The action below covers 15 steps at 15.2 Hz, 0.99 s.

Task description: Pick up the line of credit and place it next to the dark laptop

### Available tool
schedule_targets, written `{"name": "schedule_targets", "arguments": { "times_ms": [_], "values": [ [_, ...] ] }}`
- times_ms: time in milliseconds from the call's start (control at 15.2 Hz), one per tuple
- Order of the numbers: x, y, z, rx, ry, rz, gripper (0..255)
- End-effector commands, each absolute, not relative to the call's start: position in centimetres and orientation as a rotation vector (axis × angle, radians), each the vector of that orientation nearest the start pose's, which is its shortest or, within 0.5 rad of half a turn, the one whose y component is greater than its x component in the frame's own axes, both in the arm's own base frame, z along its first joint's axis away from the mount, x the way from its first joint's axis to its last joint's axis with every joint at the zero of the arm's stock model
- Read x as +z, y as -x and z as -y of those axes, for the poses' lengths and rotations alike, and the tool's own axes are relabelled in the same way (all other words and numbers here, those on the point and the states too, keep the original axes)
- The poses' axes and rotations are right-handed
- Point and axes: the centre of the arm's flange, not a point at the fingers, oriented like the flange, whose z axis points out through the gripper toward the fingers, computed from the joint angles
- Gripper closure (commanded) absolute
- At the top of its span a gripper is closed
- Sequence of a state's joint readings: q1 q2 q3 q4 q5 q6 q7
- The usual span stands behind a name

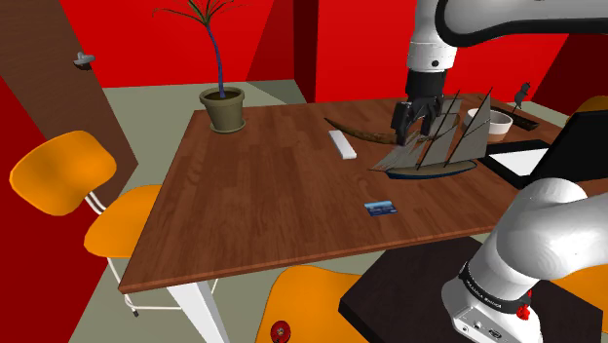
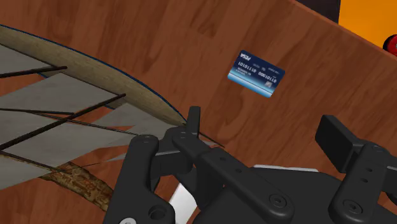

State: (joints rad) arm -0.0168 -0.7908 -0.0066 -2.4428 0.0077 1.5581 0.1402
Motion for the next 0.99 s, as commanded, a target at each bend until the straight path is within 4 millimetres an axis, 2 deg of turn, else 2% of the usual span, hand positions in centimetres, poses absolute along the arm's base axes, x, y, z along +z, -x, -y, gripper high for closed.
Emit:
{"name": "schedule_targets", "arguments": {
  "times_ms": [0, 264, 462, 660, 924],
  "values": [
    [55.0, -30.0, 0.7, 0.148, 3.121, -0.253, 0],
    [49.8, -33.6, -2.3, 0.362, 3.191, 0.279, 0],
    [45.5, -35.0, -4.9, 0.522, 3.171, 0.693, 0],
    [40.9, -35.3, -7.5, 0.679, 3.086, 1.111, 0],
    [35.1, -34.1, -10.4, 0.868, 2.879, 1.636, 0]
  ]
}}
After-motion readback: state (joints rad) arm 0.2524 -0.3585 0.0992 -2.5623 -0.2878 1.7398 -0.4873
